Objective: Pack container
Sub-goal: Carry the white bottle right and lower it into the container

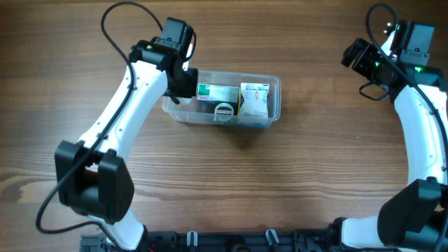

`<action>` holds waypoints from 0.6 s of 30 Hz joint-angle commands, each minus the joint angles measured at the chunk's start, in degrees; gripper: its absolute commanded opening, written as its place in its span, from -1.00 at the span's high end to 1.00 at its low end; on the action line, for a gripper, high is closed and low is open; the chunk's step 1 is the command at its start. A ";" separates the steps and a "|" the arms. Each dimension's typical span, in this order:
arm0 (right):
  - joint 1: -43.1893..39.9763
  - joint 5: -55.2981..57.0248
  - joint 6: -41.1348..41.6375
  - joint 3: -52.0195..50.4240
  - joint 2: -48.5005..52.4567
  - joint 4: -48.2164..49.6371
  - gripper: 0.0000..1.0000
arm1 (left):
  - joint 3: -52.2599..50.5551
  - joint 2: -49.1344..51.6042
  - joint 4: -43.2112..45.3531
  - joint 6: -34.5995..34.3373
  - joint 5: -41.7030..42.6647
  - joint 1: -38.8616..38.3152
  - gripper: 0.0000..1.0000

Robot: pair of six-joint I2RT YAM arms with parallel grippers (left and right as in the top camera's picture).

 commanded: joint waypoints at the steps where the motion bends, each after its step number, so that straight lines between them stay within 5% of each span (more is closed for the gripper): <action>1: -0.02 -0.92 0.37 0.15 0.59 0.17 -1.00 | 0.39 2.08 0.04 1.05 -1.05 0.15 0.35; 18: -0.02 -0.90 0.37 0.15 0.59 0.17 -0.99 | 0.39 5.60 1.42 -3.50 -3.15 0.15 0.33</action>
